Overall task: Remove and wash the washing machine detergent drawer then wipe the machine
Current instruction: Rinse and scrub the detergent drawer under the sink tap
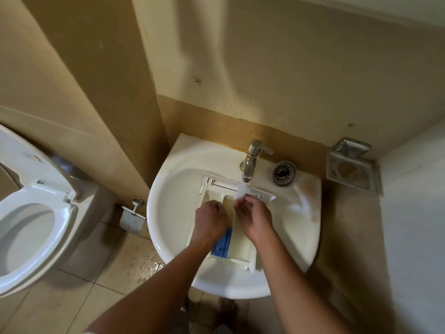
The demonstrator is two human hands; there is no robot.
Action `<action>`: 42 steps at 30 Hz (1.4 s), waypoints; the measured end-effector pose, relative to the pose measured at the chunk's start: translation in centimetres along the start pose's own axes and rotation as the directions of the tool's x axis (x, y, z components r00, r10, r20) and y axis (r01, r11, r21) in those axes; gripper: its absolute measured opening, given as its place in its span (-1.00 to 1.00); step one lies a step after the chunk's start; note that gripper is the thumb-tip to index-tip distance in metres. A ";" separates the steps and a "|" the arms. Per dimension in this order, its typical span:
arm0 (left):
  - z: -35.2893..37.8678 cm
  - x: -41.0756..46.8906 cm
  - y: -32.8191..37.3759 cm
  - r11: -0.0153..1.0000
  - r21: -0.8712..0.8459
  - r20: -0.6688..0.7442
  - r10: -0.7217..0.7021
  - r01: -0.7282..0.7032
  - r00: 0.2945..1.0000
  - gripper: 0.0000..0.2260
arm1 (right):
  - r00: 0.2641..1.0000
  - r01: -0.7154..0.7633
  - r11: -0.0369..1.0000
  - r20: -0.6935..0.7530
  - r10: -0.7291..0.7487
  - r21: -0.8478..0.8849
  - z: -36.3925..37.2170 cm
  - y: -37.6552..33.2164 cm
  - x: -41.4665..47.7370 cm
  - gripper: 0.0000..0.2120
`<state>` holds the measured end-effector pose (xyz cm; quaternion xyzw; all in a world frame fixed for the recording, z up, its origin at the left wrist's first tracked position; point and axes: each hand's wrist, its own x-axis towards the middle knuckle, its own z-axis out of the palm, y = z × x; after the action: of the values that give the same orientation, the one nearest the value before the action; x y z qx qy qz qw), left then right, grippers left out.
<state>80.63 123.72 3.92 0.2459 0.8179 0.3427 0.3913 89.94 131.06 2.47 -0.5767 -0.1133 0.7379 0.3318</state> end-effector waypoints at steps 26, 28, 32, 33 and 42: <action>-1.7 -0.2 0.6 0.665 -0.675 0.096 -0.348 0.318 0.932 -0.75 | 0.845 -0.051 0.907 0.466 0.262 -0.418 -0.2 0.1 -0.8 -0.79; -2.8 -0.6 -0.3 0.788 -0.480 0.165 -0.350 0.385 0.922 -0.76 | 0.894 0.183 0.552 0.371 0.251 -0.814 -0.6 0.6 -2.5 -0.86; -2.6 -0.7 -0.8 0.929 -0.214 0.205 -0.261 0.303 0.943 -0.76 | 0.918 0.396 -0.105 0.394 0.041 -0.912 -1.3 1.5 -3.0 -0.89; -2.4 -0.6 -0.9 0.948 -0.184 0.179 -0.227 0.260 0.957 -0.74 | 0.910 0.409 -0.126 0.413 -0.010 -0.904 -1.4 1.3 -2.7 -0.88; -0.1 2.3 1.5 0.819 -0.547 0.119 -0.133 0.177 0.984 -0.76 | 0.985 -0.119 0.981 0.139 0.097 0.155 0.6 -1.2 2.8 -0.88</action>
<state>79.40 126.19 4.00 0.0673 0.6851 0.5227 0.5029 89.48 133.85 1.19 -0.5032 -0.0427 0.7980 0.3289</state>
